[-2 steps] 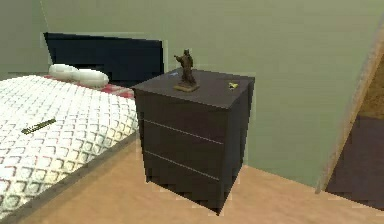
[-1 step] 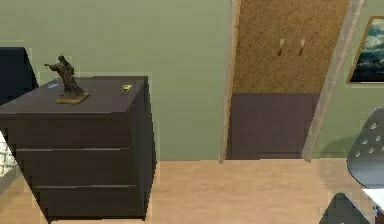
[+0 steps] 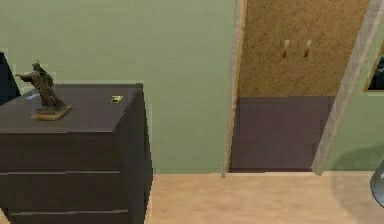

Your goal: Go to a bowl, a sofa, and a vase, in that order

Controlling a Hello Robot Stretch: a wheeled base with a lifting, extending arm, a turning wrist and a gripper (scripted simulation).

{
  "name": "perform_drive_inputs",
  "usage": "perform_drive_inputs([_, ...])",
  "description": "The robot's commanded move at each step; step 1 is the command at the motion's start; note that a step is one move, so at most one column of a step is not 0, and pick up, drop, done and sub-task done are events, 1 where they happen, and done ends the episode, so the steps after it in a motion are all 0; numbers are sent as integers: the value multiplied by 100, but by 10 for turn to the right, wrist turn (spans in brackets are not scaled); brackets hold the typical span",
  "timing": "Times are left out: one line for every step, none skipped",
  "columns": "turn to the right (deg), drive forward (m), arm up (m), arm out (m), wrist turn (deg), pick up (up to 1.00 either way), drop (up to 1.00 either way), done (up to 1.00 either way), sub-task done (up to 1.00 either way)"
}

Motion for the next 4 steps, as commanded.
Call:
perform_drive_inputs([-180, 0, 0, 0, 0, 0, 0, 0, 0])
perform_drive_inputs([0, 45, 0, 0, 0, 0, 0, 0, 0])
perform_drive_inputs([450, 0, 0, 0, 0, 0, 0, 0, 0])
perform_drive_inputs([150, 0, 0, 0, 0, 0, 0, 0, 0])
